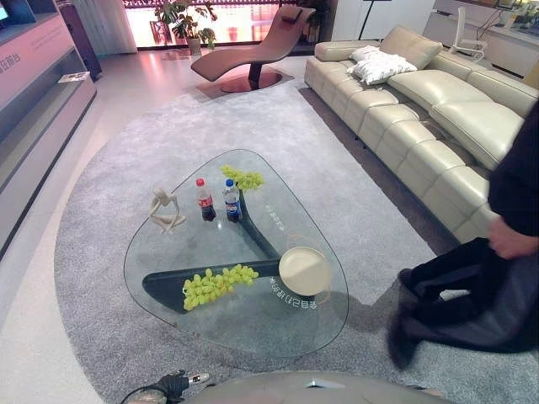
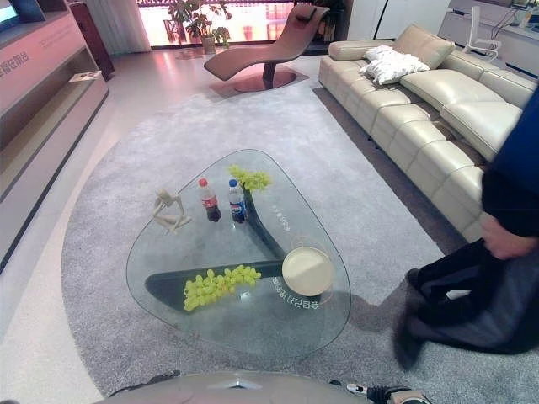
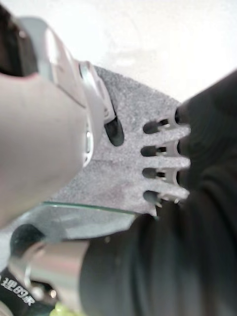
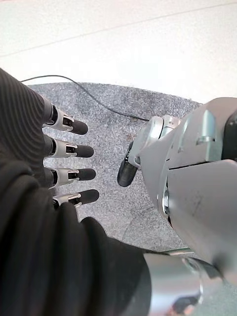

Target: Pick up fruits into the plate

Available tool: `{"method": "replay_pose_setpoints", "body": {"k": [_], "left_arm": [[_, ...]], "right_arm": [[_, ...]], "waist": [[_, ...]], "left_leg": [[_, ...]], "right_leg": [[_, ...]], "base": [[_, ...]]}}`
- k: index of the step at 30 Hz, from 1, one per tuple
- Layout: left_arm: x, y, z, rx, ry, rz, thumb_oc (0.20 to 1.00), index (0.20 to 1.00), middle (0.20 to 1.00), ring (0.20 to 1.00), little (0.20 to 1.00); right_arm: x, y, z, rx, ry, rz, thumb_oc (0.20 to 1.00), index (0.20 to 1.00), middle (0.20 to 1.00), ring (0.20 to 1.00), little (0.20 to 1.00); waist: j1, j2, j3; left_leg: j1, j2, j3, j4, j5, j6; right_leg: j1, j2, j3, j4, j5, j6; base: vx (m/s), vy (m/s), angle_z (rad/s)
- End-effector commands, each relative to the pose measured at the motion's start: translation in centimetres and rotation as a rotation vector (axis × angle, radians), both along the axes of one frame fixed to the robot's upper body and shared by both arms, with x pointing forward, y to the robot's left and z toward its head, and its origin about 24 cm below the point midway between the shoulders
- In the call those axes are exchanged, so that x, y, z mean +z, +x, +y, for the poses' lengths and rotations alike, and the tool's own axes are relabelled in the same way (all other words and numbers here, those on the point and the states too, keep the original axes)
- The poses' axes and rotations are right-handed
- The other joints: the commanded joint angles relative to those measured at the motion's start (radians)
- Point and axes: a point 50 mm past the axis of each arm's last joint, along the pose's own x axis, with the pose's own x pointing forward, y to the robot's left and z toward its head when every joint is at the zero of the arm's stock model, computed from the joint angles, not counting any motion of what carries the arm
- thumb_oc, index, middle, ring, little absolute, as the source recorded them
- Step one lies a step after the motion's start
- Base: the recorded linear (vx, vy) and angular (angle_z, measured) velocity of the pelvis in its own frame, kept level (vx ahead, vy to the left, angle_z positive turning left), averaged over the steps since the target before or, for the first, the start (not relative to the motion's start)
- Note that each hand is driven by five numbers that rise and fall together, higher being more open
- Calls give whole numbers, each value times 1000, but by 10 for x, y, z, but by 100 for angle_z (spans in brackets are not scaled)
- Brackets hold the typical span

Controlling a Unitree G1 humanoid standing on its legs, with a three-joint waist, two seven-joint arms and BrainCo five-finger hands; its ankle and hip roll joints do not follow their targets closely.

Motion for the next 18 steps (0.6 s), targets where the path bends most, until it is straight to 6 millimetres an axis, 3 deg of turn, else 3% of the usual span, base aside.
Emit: {"method": "replay_pose_setpoints", "body": {"k": [1, 18], "left_arm": [[5, 24, 6, 14, 23, -43, 1000, 1000, 1000, 1000, 1000], [5, 22, 7, -6, 51, -31, 1000, 1000, 1000, 1000, 1000]], "right_arm": [[2, 7, -5, 12, -17, 40, 1000, 1000, 1000, 1000, 1000], [2, 5, -6, 10, -16, 42, 1000, 1000, 1000, 1000, 1000]], "waist": [[10, 7, 63], [9, 9, 65]], "left_leg": [[17, -7, -22, 12, -69, 45], [14, -8, -22, 12, -68, 46]], "right_leg": [[45, 11, -31, 23, -42, -21], [40, 11, -29, 24, -40, -20]], "base": [[0, 0, 0], [0, 0, 0]]}}
